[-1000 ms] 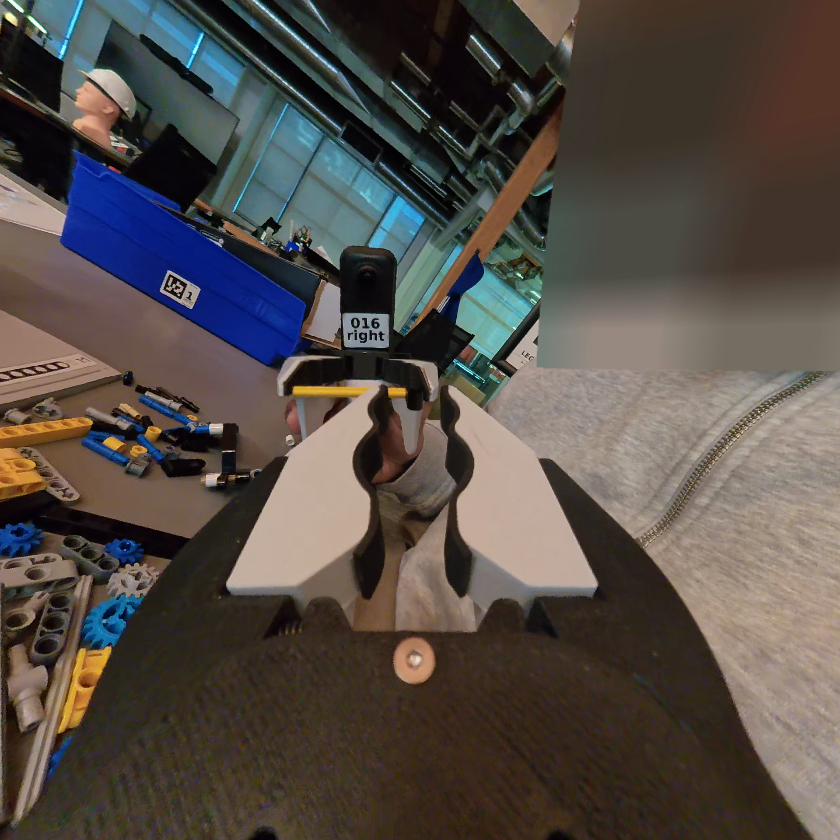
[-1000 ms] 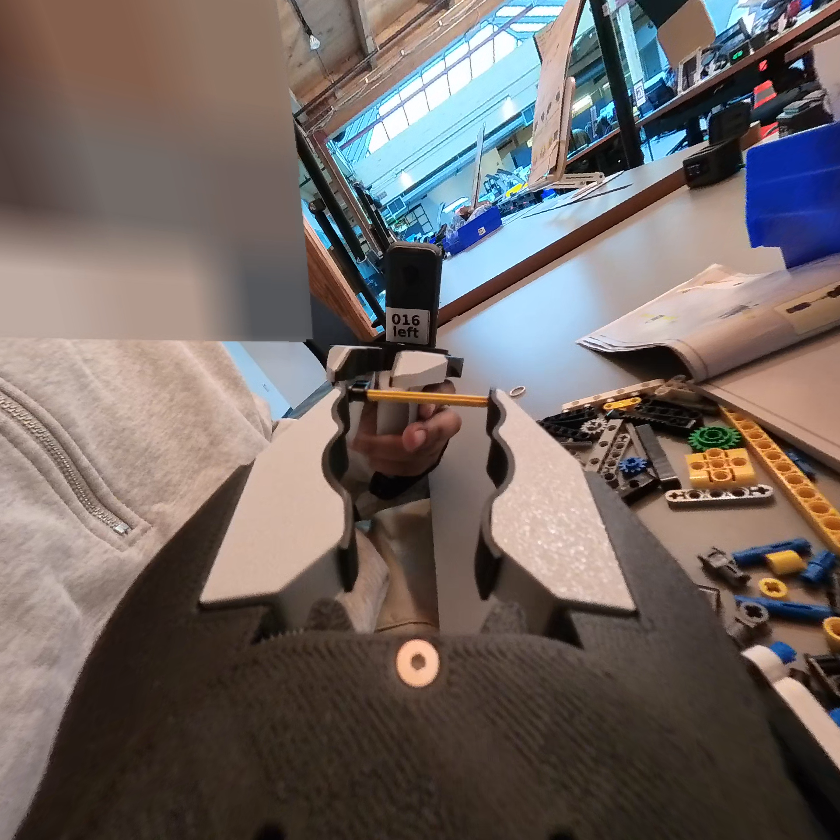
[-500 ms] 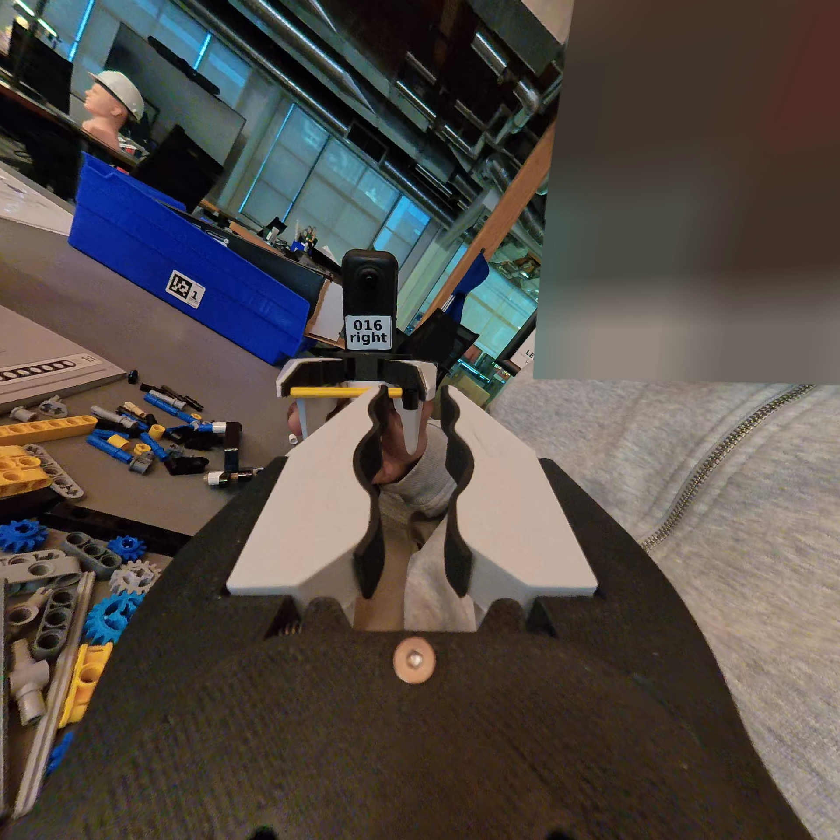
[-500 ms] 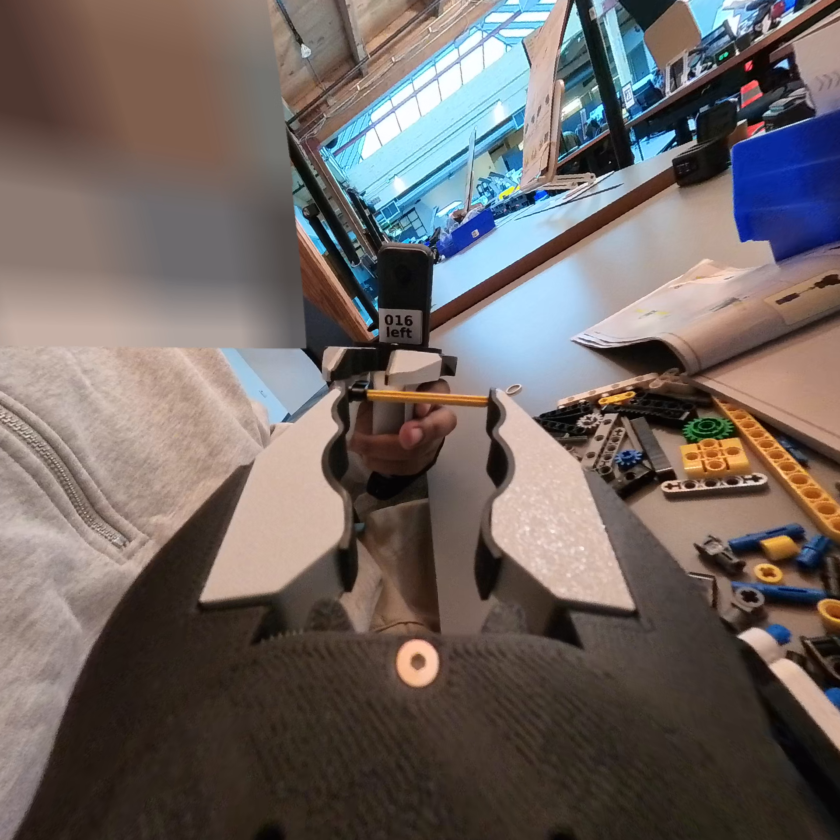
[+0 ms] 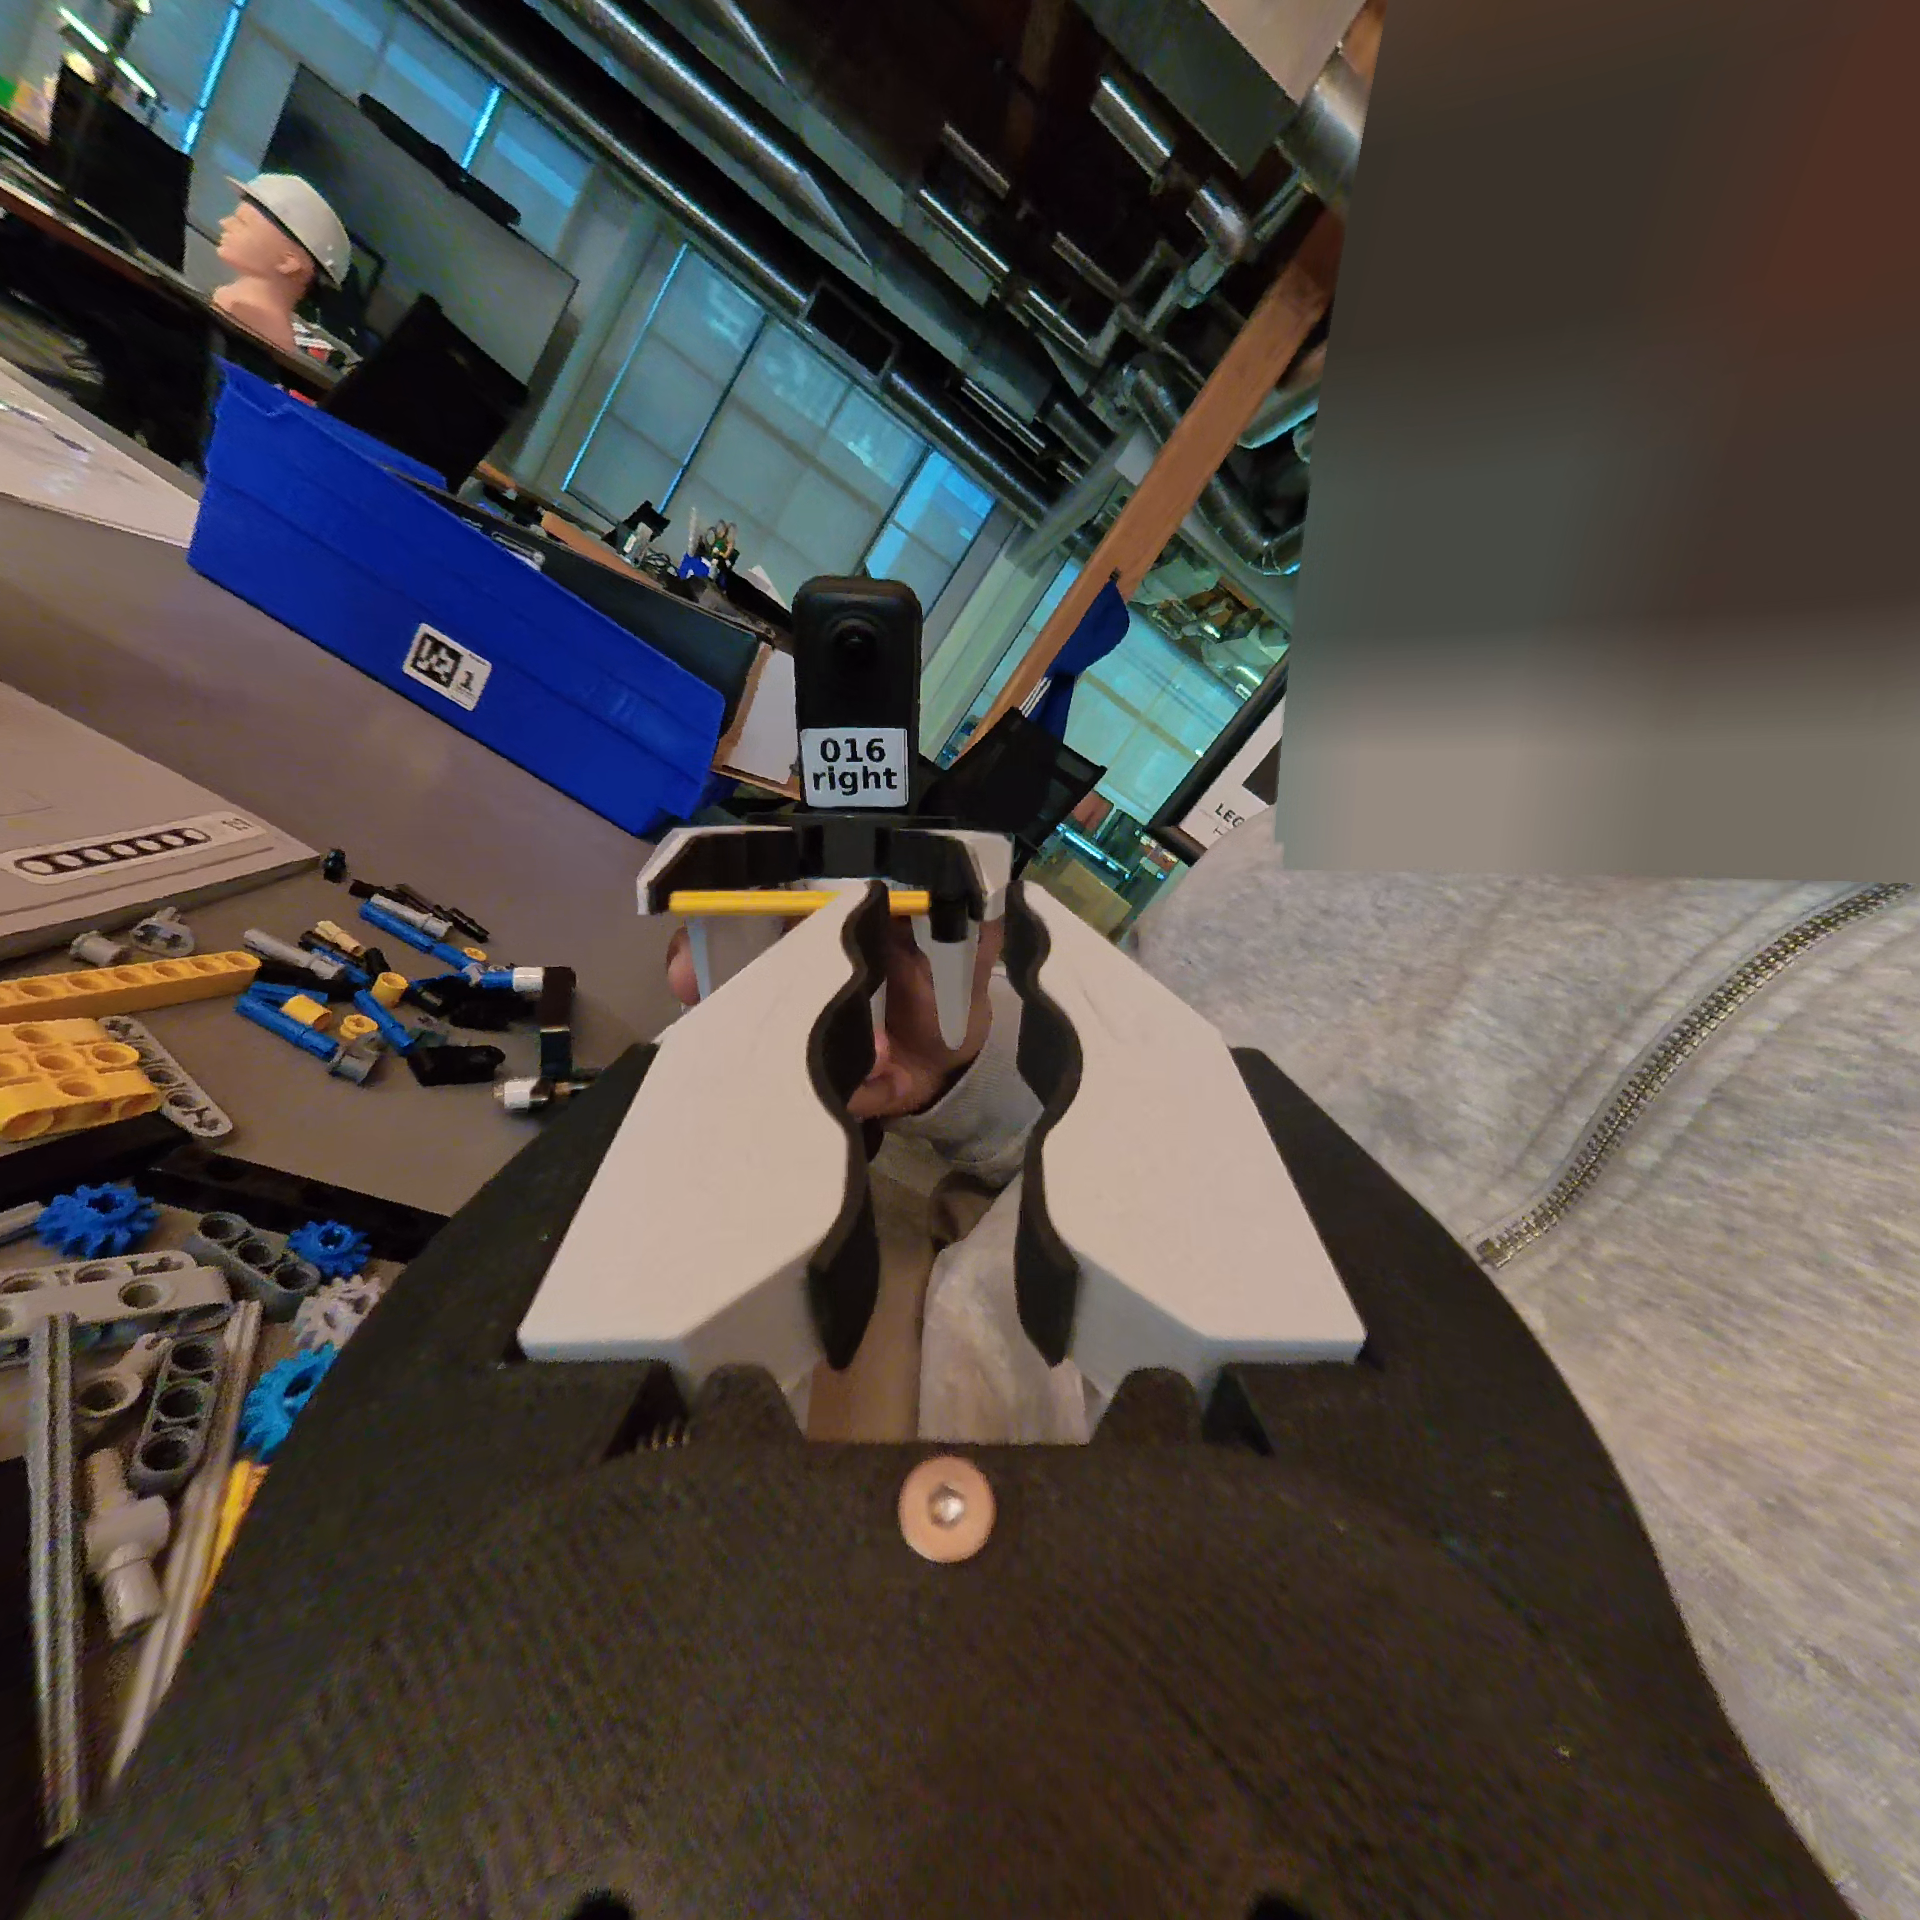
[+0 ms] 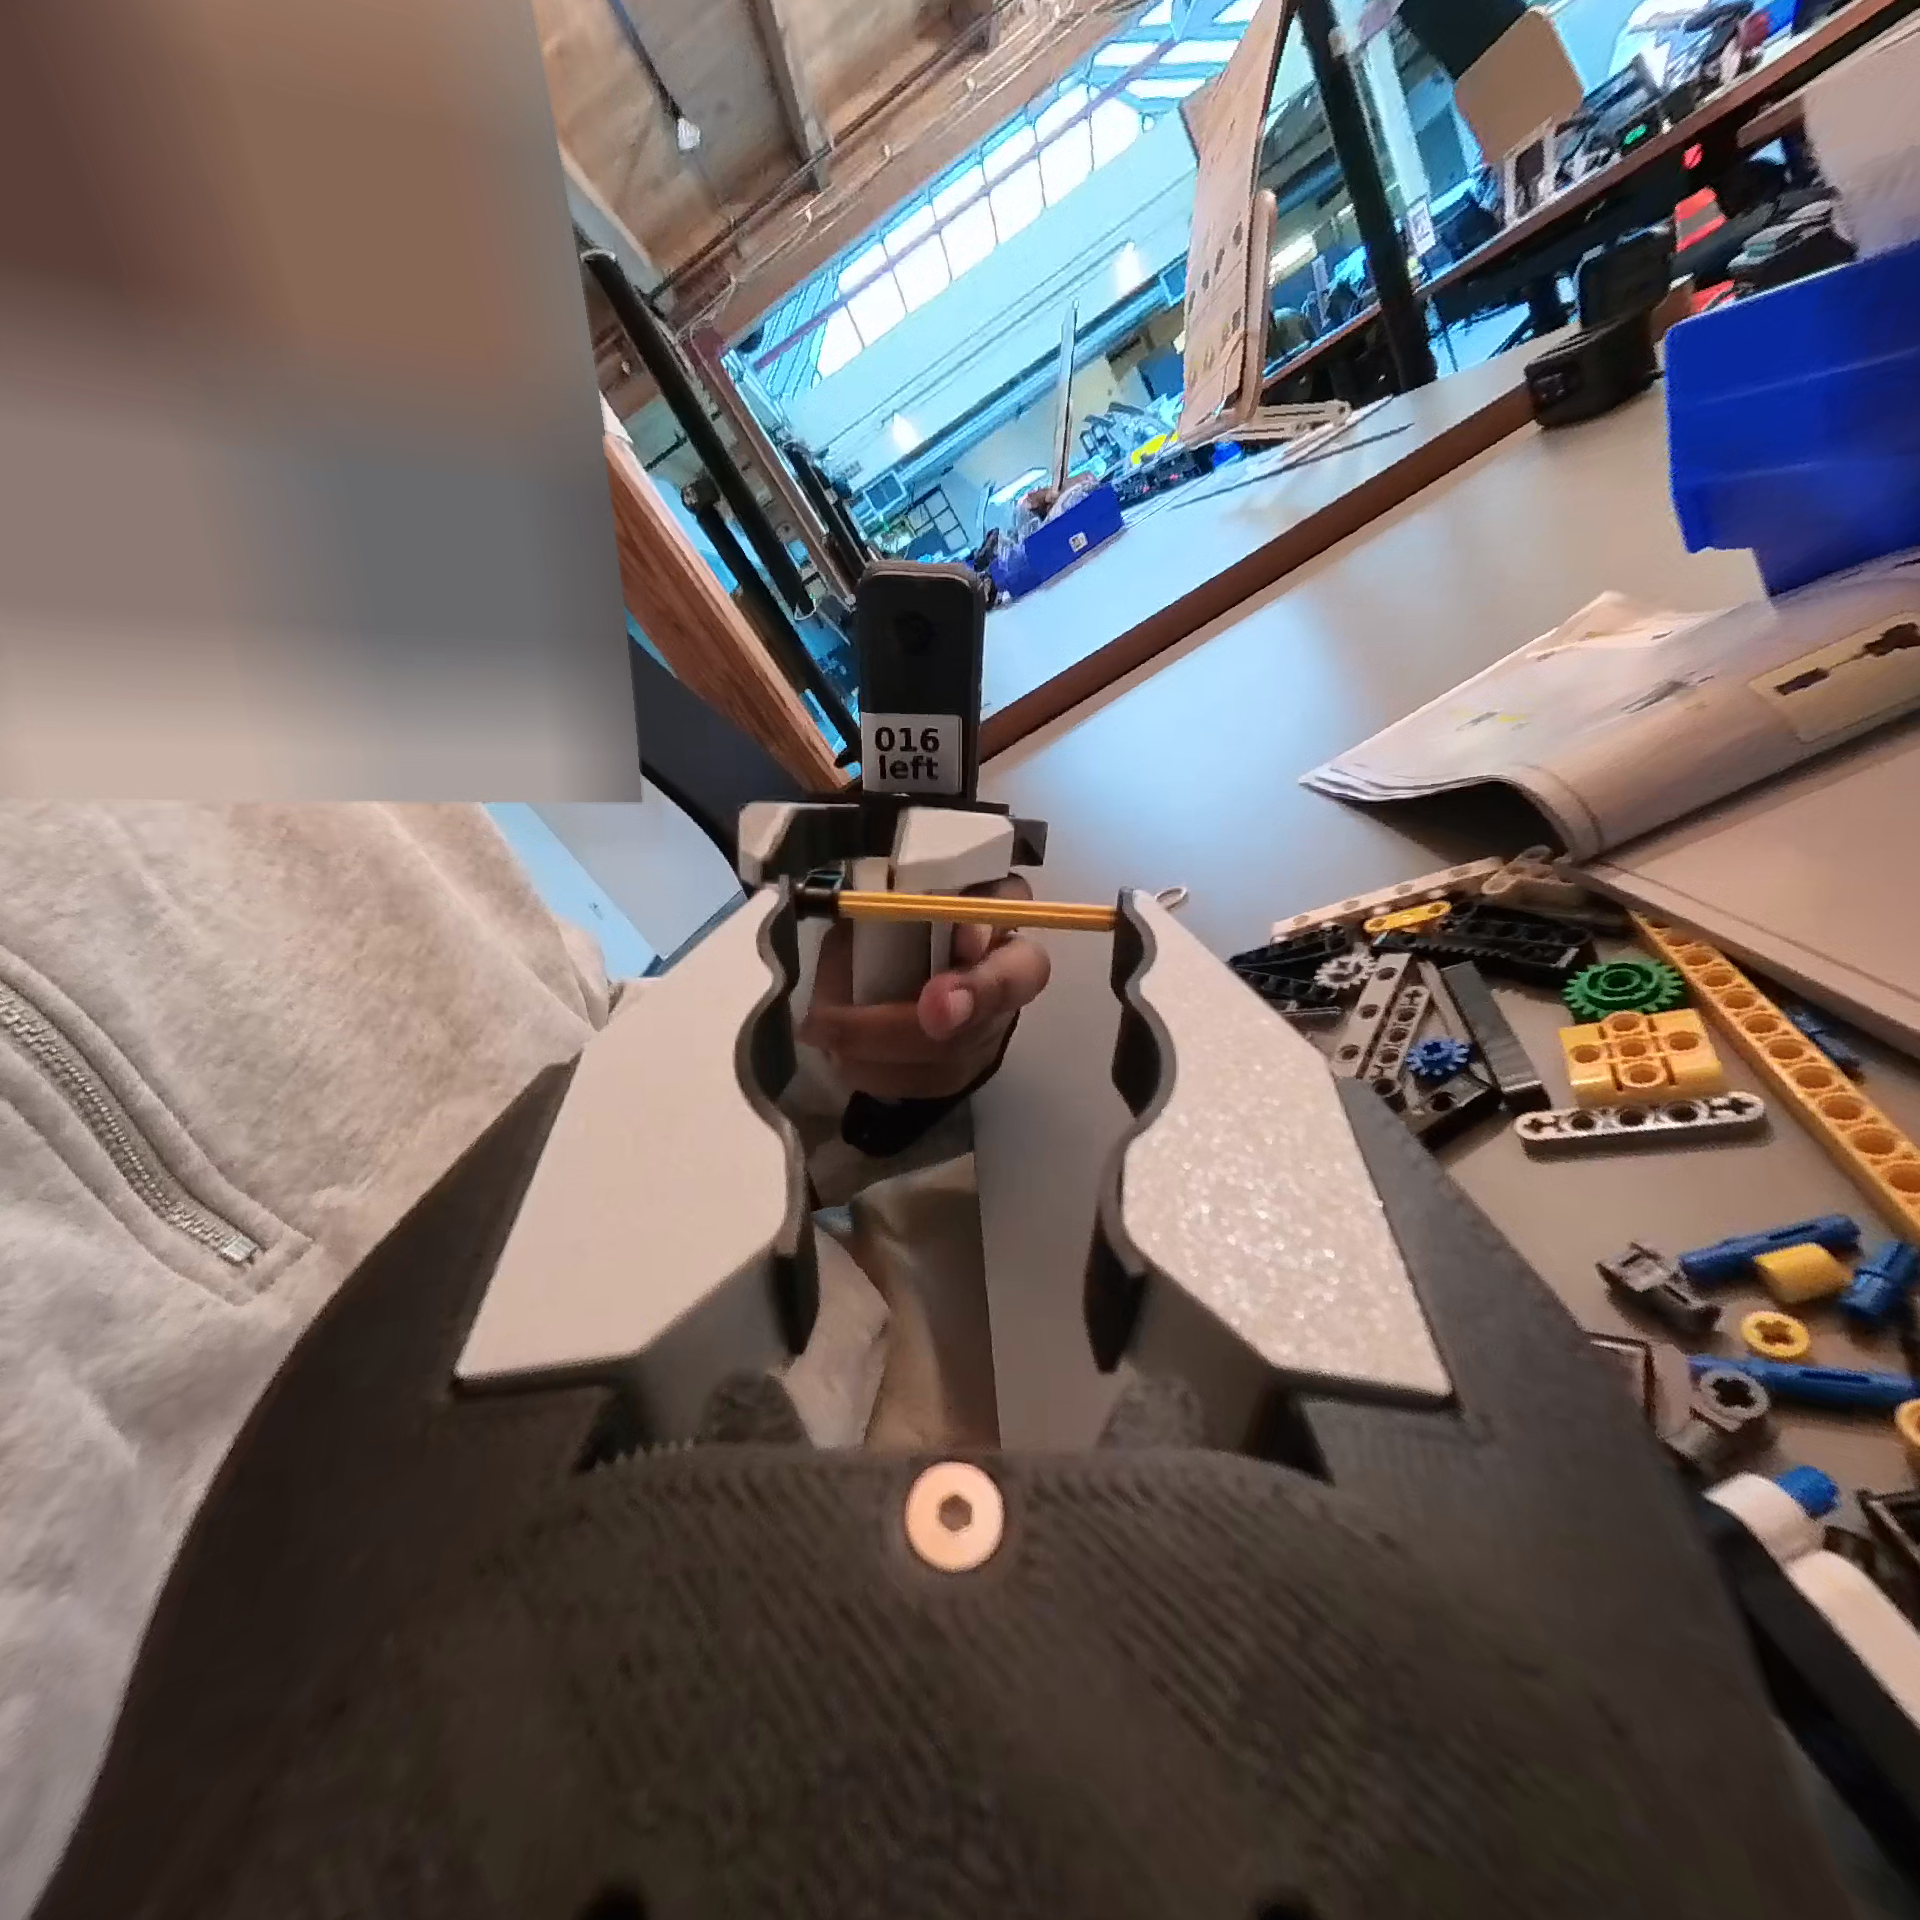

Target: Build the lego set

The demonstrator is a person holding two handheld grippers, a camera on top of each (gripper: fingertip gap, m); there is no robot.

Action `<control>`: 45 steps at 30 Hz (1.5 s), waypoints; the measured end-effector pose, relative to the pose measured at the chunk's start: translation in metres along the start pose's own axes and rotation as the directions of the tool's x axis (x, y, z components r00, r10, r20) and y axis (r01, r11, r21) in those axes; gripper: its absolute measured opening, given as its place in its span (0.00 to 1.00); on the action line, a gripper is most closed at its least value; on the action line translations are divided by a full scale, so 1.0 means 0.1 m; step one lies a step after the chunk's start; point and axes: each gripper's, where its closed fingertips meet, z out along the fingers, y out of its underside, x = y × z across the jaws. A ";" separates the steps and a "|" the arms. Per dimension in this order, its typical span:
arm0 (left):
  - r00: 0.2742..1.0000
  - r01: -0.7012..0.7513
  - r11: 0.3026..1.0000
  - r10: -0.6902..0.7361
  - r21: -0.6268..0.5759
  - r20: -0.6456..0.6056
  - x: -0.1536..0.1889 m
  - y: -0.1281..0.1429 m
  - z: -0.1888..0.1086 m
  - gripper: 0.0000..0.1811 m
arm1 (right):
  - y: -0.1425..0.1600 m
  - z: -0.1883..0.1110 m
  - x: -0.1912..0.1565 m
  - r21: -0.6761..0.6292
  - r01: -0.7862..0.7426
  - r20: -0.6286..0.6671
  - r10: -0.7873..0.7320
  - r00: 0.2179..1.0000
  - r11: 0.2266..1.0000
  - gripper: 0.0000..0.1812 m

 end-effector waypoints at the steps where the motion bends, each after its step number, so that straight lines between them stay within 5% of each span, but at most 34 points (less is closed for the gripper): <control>1: 1.000 0.003 1.000 -0.003 0.008 -0.001 0.00 -0.01 0.00 0.10 | 0.00 -0.01 0.01 -0.002 0.001 -0.004 -0.001 1.000 1.000 0.33; 22: 1.000 0.026 1.000 -0.026 0.006 -0.005 -0.02 0.00 0.00 0.14 | 0.02 0.00 0.11 0.007 -0.043 -0.047 0.043 0.998 0.999 0.33; 45: 0.997 0.083 0.996 -0.083 -0.021 0.008 -0.08 0.05 0.01 0.03 | 0.01 0.00 0.07 0.015 -0.044 -0.008 0.044 0.999 0.999 0.33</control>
